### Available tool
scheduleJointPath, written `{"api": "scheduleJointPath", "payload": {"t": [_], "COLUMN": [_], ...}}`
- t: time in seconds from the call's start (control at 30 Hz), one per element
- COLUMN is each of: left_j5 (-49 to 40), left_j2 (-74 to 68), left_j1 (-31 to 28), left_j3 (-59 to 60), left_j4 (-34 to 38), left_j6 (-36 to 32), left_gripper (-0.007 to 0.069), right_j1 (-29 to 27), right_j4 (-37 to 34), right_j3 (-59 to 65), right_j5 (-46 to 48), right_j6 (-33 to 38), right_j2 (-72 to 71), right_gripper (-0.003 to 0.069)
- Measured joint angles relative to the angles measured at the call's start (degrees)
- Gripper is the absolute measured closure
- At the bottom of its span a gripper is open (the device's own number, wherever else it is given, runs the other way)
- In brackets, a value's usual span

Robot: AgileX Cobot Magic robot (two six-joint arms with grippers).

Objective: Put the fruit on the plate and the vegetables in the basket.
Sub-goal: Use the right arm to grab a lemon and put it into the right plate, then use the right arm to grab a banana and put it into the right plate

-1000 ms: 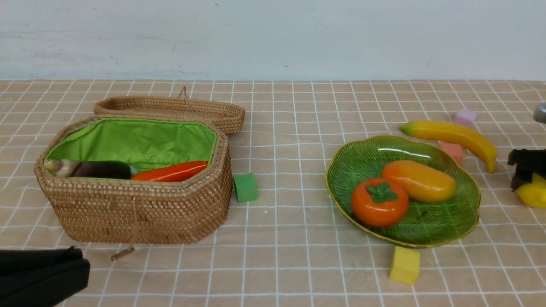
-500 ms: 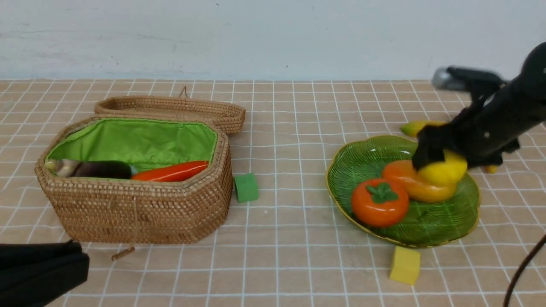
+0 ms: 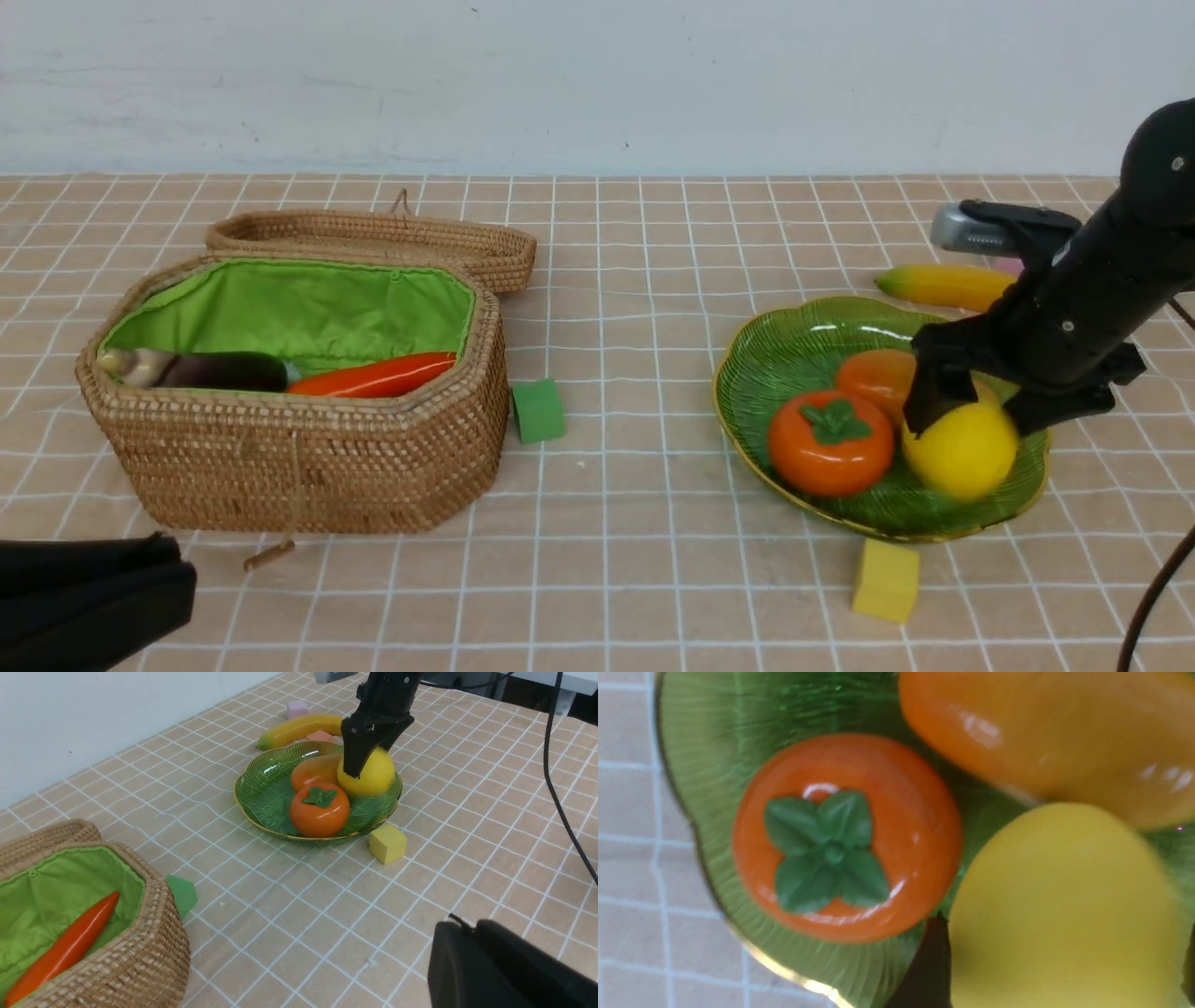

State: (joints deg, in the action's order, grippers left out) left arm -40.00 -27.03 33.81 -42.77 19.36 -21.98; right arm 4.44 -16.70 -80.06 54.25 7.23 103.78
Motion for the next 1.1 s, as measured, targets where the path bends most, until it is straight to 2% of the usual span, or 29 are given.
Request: {"api": "scheduleJointPath", "payload": {"t": [0.23, 0.37, 0.5, 0.77, 1.03, 1.1], "left_j5": [-0.1, 0.1, 0.1, 0.1, 0.1, 0.1], "left_j2": [0.0, 0.0, 0.0, 0.0, 0.0, 0.0], "left_j1": [0.0, 0.0, 0.0, 0.0, 0.0, 0.0], "left_j3": [0.0, 0.0, 0.0, 0.0, 0.0, 0.0], "left_j4": [0.0, 0.0, 0.0, 0.0, 0.0, 0.0], "left_j6": [-0.1, -0.3, -0.3, -0.3, -0.3, -0.3], "left_gripper": [0.0585, 0.0585, 0.0585, 0.058, 0.0571, 0.0569], "right_j1": [-1.1, -5.7, -11.6, -14.9, -15.0, -15.0], "right_j4": [4.5, 7.9, 7.1, 5.5, 6.0, 5.4], "right_j3": [-0.1, -3.4, -15.1, -35.6, -40.9, -41.2], "right_j5": [-2.1, -6.1, -5.4, -3.7, -3.3, -3.6], "right_j6": [-0.7, 0.0, 6.7, 14.1, 16.9, 17.5], "right_j2": [-5.3, -3.4, 7.0, 27.1, 34.6, 35.4], "right_gripper": [0.0007, 0.0058, 0.0102, 0.0106, 0.0109, 0.013]}}
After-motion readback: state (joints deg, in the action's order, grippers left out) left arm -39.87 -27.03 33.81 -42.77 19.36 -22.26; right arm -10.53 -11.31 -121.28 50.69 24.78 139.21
